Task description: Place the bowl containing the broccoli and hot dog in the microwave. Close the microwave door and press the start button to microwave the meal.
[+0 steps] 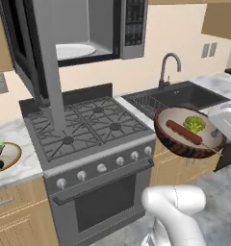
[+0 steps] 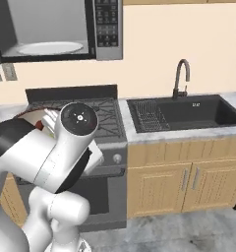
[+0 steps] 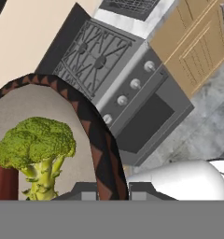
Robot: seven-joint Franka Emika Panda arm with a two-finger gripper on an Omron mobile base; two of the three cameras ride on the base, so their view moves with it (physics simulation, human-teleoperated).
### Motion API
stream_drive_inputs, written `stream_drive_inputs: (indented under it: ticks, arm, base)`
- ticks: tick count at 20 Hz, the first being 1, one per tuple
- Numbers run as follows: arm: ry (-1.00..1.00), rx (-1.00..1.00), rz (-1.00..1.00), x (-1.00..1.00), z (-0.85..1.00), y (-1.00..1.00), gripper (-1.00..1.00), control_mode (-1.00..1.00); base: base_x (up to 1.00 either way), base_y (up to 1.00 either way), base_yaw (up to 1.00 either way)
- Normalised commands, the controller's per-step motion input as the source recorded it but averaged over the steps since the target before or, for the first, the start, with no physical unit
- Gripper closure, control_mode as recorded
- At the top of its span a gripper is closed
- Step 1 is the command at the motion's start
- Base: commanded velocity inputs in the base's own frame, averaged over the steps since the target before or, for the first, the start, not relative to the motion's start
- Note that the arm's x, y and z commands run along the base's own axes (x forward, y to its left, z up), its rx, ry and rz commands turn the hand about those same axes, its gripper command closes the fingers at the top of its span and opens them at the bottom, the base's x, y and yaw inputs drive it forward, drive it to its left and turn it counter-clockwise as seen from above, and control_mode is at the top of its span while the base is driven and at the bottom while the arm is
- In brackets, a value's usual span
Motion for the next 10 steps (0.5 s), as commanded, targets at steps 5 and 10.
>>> stream_drive_inputs:
  ticks: [5,10]
  arm:
    - [0.00,0.00,0.00,0.00,0.00,0.00,1.00,1.00]
    - [0.00,0.00,0.00,0.00,0.00,0.00,1.00,1.00]
  base:
    - [0.42,-0.26,0.44]
    - [0.42,0.00,0.41]
